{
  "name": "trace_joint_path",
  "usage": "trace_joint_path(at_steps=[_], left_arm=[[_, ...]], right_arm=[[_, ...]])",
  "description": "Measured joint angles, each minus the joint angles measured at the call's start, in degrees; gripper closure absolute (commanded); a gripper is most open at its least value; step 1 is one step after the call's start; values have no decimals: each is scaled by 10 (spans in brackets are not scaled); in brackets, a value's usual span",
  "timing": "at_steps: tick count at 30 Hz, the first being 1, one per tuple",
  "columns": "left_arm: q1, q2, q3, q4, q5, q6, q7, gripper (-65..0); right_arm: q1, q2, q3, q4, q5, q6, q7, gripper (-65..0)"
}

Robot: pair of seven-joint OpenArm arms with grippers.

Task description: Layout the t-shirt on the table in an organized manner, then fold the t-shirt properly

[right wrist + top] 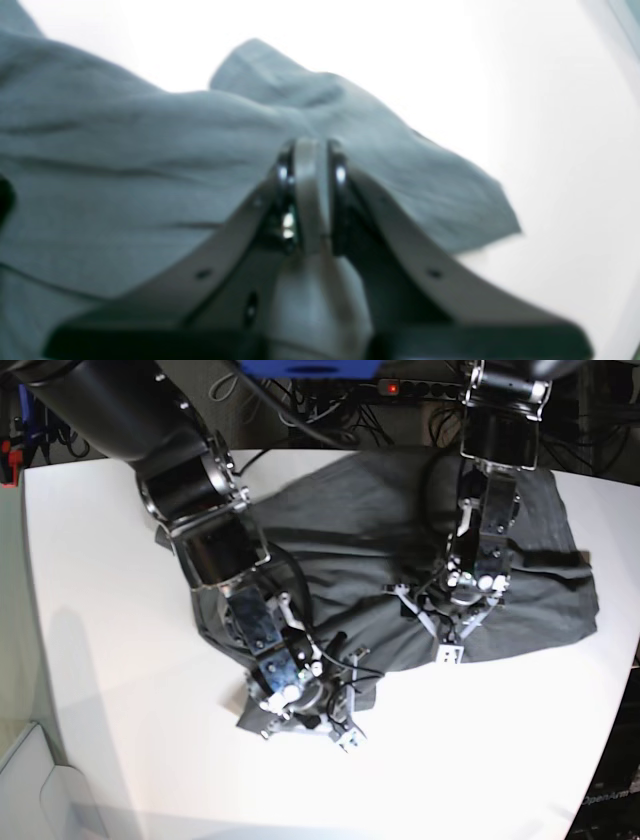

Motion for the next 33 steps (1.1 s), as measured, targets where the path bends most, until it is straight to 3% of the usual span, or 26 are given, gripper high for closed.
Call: trace_joint_path(at_steps=[6,10,16,21,24,33], left_arm=[[9,-3,19,2,-1,8,-17,-308],[21,-3,37,8,-1,10,-35,-308],[38,-3,40,11,-1,11,-57,-307],[63,-3,40,28,0,10,-80,-307],[93,-19,52,61,-4,5,-76,-307],[110,-27,66,97,-6,6,-36,-307]], right_arm=[[23,2,2,-7,-1,0,42,-202],[23,2,2,-8,-1,0,61,-239],[20,3,-1,-9,-1,0,71,-241],[19,1,-40,-45,-1,0,72,-241],[16,2,-53,-48,0,0,71,-241],[19,3,-86,-48,83,0,90,-241]])
